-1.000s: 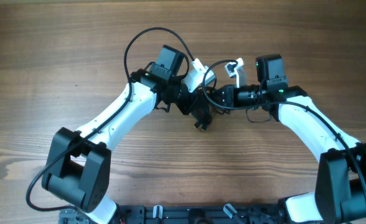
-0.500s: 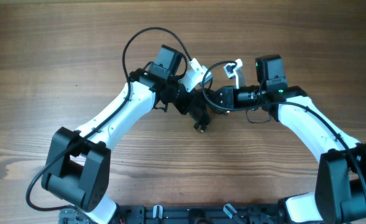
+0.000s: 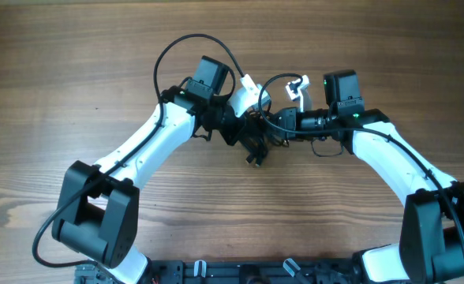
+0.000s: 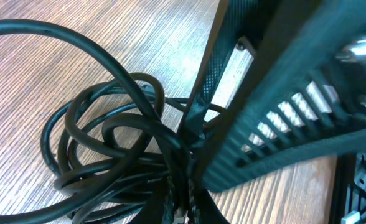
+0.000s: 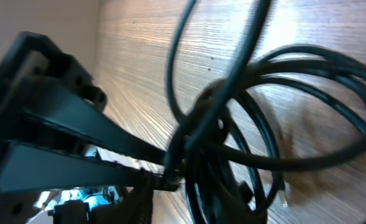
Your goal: Untangle cables
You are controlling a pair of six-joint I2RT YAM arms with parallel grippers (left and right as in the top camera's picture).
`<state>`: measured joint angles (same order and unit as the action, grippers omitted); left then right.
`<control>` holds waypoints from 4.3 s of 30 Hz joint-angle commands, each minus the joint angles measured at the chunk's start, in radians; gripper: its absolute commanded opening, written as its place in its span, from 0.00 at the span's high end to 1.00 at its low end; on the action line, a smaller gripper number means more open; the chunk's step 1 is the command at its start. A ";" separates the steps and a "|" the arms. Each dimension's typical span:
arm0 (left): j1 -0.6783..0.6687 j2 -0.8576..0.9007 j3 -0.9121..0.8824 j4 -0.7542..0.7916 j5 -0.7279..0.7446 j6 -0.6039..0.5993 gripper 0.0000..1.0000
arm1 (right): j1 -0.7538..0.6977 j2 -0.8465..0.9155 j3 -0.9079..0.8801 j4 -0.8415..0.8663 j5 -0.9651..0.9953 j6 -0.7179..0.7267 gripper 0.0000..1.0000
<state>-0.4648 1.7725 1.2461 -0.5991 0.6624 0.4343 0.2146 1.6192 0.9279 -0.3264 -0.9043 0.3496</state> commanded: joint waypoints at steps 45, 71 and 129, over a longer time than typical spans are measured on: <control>-0.003 0.001 -0.003 -0.101 -0.183 0.029 0.68 | 0.009 -0.005 -0.001 -0.075 0.185 0.028 0.82; -0.004 0.047 -0.002 -0.048 -0.184 -0.001 0.94 | 0.009 -0.005 -0.001 -0.074 0.142 0.072 0.67; -0.005 0.047 -0.002 -0.033 -0.129 -0.031 0.96 | 0.187 -0.005 -0.117 0.195 0.442 0.546 0.94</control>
<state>-0.4664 1.8111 1.2446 -0.6449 0.5091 0.4080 0.3759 1.6135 0.8337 -0.1158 -0.5293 0.8936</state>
